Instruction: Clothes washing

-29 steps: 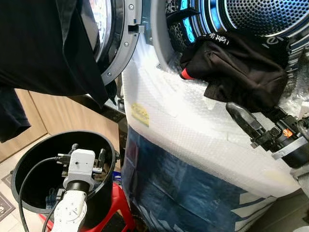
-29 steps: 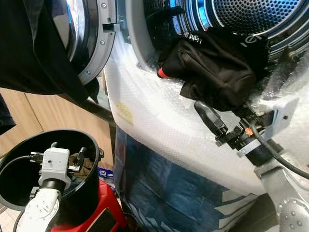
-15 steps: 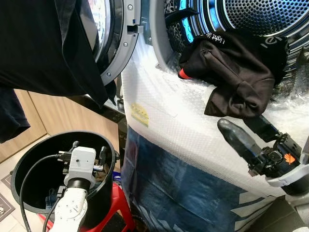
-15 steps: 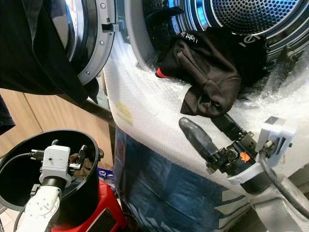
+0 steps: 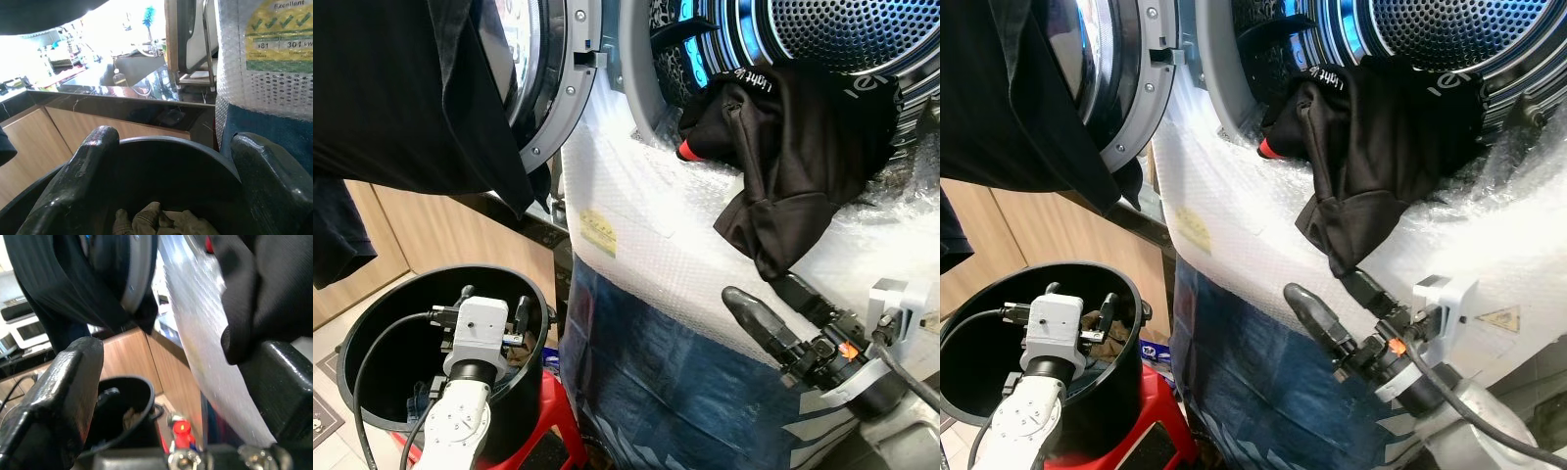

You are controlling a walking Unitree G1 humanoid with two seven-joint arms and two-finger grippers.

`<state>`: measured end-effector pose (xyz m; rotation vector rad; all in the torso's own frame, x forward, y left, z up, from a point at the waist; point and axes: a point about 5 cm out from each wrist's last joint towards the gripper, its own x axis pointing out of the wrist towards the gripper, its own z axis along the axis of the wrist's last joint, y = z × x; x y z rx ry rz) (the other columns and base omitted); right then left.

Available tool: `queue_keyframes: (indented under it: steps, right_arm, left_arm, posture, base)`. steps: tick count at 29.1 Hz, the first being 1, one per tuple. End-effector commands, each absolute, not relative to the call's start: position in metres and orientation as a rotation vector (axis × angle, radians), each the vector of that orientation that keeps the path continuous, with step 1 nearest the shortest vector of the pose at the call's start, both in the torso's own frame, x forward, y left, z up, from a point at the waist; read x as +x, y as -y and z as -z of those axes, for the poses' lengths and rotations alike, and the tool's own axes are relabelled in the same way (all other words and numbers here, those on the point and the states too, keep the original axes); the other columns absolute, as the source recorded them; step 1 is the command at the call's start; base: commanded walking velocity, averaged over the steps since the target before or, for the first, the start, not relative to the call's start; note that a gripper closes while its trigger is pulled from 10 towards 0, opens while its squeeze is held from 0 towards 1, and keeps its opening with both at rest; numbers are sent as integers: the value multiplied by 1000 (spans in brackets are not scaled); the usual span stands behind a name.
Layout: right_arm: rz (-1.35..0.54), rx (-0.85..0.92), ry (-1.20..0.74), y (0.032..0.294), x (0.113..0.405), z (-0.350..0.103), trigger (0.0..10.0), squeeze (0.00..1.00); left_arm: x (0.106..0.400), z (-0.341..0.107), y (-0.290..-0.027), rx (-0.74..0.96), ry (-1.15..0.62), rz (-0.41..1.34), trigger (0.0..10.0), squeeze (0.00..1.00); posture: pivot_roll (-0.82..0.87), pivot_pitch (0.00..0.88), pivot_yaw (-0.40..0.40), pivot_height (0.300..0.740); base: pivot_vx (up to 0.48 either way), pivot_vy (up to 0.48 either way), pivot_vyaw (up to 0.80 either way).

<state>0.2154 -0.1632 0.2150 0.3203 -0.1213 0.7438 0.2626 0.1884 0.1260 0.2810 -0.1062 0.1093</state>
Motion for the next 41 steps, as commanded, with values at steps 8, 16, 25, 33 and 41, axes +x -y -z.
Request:
queue_keyframes:
  steps: [8, 16, 25, 33, 41]
  right_arm:
    - [-613, 354, 243, 160, 252, -237, 10000, 0]
    - [-715, 363, 278, 159, 239, -236, 10000, 0]
    - [-629, 318, 220, 166, 252, -223, 10000, 0]
    - [-618, 318, 197, 159, 268, -218, 10000, 0]
    - [-634, 306, 189, 153, 275, -216, 8157, 0]
  left_arm:
    - [267, -128, -186, 287, 124, -89, 10000, 0]
    - [267, -128, -186, 283, 124, -96, 10000, 0]
    - [270, -129, -183, 279, 126, -74, 10000, 0]
    - [269, -130, -182, 277, 129, -76, 10000, 0]
    - [267, -130, -182, 272, 129, -85, 10000, 0]
  posture:
    - [219, 7, -44, 740]
    - [217, 0, -40, 740]
    - [208, 3, -35, 740]
    - [233, 14, -41, 740]
    - [237, 26, -42, 740]
  base:
    - [0, 0, 0]
    - [0, 0, 0]
    - [0, 0, 0]
    - [0, 0, 0]
    - [0, 0, 0]
